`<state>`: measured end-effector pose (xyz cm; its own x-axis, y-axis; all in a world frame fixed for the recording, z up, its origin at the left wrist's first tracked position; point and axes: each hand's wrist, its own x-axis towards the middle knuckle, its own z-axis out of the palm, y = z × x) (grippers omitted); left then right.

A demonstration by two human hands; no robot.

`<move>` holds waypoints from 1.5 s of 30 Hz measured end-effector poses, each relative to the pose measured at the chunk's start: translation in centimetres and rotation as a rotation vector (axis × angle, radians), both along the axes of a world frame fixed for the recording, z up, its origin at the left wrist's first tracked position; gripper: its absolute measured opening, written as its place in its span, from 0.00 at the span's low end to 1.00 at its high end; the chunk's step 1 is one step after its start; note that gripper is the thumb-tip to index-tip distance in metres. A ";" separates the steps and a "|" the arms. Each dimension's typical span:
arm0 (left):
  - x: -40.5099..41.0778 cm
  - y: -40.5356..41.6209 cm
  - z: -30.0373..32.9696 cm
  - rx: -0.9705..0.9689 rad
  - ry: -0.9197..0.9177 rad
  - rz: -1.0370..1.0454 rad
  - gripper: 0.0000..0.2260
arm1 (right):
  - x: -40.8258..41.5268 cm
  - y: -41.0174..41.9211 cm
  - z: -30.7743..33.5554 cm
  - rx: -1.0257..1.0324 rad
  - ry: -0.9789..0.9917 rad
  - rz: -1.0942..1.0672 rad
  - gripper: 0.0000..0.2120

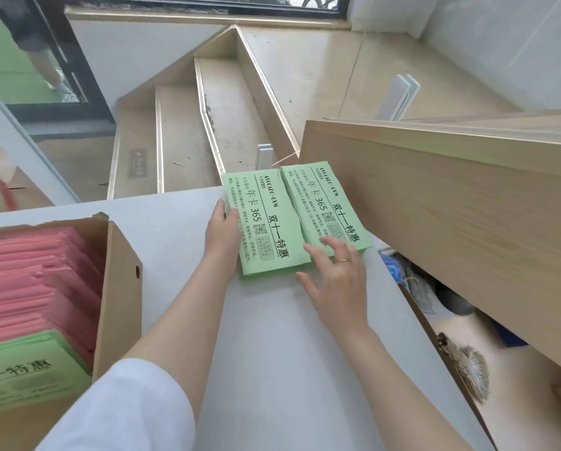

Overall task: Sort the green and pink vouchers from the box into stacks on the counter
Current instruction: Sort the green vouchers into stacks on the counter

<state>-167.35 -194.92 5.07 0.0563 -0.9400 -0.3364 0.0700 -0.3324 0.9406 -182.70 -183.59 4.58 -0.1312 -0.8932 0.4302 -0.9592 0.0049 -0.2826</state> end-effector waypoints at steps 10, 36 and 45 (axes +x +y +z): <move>-0.9 0.4 1.3 0.044 -0.113 -0.169 0.23 | -0.9 -2.2 0.5 0.094 0.132 0.163 0.08; 22.6 24.1 10.9 -0.371 -0.894 0.074 0.08 | 16.4 10.7 9.7 0.061 -0.234 0.755 0.11; 34.9 21.8 9.7 -0.506 -1.293 -0.376 0.14 | 28.1 9.2 10.6 0.316 -0.029 0.773 0.15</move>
